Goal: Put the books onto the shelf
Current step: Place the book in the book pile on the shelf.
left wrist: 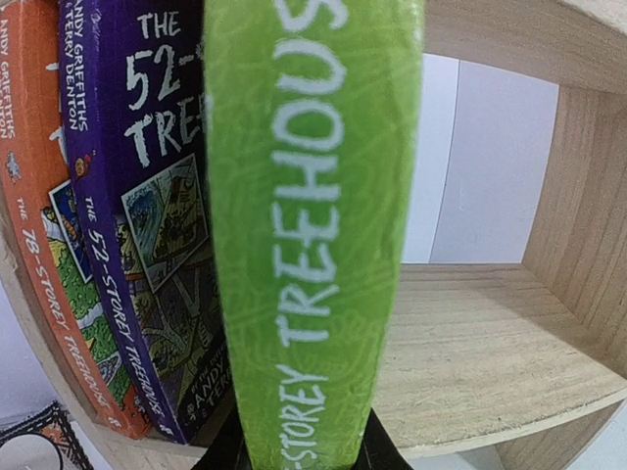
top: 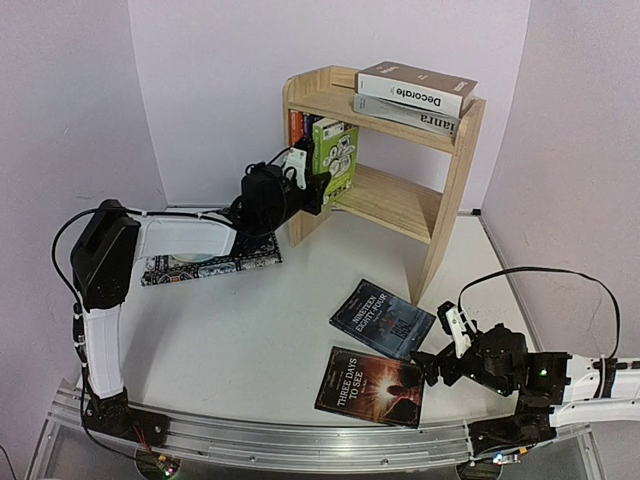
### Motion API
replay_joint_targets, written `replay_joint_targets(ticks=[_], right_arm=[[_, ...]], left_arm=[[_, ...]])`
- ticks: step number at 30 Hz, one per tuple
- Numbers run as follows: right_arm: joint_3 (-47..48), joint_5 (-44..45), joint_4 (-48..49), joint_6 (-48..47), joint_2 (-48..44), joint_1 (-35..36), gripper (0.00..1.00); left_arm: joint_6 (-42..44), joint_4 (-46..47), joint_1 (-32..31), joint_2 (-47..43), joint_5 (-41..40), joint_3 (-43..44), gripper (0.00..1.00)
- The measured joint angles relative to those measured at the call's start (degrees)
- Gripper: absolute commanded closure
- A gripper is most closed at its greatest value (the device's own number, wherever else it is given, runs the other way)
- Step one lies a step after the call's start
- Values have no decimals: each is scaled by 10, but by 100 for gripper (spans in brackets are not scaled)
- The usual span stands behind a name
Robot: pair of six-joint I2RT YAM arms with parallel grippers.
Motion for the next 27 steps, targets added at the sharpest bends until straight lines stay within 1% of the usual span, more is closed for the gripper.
replay_joint_targets(ticks=[12, 15, 20, 23, 25, 27], right_arm=[[0, 0, 0, 0, 3, 0, 2], [0, 1, 0, 0, 3, 0, 2], [0, 1, 0, 0, 3, 0, 2], [0, 1, 0, 0, 3, 0, 2], [0, 1, 0, 0, 3, 0, 2], [0, 1, 0, 0, 3, 0, 2]], left_arm=[[1, -18, 24, 67, 43, 94, 100], [1, -25, 29, 74, 47, 108, 98], [-1, -32, 37, 81, 53, 120, 91], [-1, -36, 39, 81, 54, 122, 80], [-2, -36, 39, 81, 53, 122, 76], [-3, -36, 39, 81, 53, 122, 69]])
